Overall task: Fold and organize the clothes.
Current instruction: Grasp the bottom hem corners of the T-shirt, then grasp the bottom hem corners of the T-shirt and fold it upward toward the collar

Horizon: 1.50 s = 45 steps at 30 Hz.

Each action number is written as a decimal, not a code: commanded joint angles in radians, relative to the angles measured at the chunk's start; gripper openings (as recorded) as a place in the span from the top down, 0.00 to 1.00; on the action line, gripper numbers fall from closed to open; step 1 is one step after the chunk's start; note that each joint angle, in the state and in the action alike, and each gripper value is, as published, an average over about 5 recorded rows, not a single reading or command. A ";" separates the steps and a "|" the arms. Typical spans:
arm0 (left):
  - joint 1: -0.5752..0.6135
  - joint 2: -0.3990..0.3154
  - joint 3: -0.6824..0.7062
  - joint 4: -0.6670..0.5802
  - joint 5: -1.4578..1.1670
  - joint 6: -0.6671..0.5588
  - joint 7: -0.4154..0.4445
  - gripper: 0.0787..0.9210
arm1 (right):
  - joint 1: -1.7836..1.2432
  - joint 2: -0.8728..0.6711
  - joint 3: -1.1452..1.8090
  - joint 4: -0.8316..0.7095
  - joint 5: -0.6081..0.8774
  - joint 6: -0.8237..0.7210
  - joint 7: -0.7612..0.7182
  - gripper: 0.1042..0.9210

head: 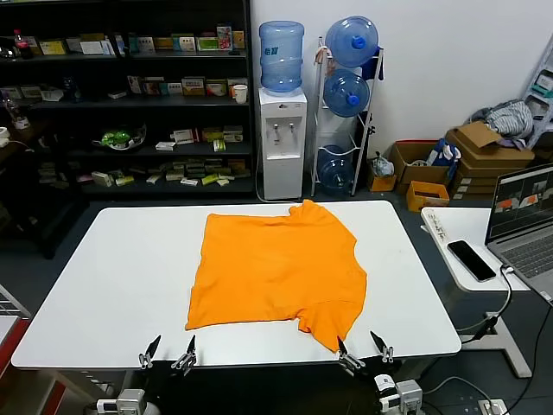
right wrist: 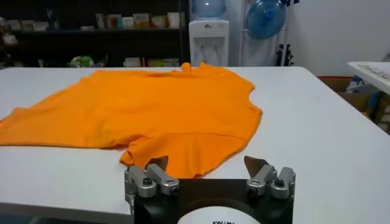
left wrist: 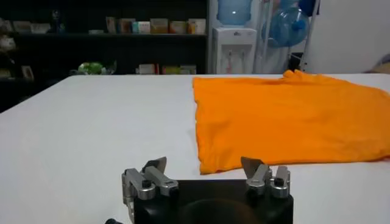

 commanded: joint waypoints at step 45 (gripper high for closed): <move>0.044 0.101 0.068 -0.092 -0.072 0.025 -0.117 0.99 | -0.221 -0.136 -0.045 0.169 0.078 0.105 0.147 0.97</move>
